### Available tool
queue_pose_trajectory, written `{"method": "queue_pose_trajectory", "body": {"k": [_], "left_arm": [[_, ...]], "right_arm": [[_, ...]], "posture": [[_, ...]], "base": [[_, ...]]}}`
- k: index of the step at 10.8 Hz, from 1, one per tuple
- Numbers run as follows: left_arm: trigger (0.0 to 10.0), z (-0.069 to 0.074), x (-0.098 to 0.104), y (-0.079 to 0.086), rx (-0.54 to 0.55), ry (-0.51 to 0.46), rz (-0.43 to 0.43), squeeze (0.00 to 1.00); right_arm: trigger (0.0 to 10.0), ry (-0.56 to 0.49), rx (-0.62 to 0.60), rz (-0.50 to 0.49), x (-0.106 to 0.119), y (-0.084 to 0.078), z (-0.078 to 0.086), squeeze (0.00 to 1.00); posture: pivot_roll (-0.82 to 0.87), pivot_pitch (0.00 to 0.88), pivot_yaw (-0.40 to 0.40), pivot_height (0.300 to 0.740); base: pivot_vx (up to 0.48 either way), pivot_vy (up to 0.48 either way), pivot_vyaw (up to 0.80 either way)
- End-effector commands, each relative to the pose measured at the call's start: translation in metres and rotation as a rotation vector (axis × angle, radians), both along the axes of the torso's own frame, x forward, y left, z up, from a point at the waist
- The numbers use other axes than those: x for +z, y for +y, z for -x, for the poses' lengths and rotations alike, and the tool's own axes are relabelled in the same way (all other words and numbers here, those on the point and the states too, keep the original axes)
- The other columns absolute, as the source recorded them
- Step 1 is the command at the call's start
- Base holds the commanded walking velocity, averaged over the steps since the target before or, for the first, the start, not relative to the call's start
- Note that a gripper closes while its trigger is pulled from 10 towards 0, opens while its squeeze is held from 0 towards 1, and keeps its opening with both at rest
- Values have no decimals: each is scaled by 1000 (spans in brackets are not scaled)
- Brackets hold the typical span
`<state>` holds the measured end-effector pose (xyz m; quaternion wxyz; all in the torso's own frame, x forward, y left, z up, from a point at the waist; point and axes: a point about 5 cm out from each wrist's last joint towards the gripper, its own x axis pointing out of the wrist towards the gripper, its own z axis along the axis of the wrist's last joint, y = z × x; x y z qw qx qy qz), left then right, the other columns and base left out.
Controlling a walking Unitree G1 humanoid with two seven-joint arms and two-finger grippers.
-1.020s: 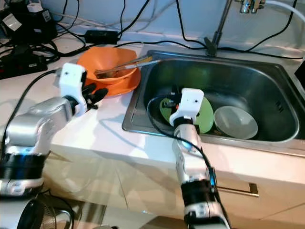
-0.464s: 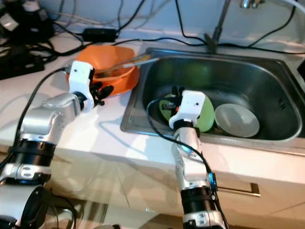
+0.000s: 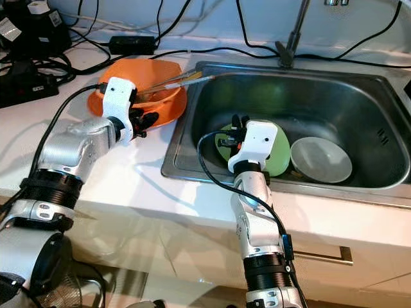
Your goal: Kitchen organization
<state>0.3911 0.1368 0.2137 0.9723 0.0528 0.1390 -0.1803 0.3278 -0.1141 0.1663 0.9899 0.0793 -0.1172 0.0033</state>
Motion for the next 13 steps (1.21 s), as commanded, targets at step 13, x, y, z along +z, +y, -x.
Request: {"method": "queue_pose_trajectory", "body": {"k": [13], "left_arm": [[10000,94,-19,89,165,169,-124,0]], "right_arm": [[10000,127,60,8,-26,9,-19,0]], "posture": [[323,110,17,740]], "base": [[0,0,0]]}}
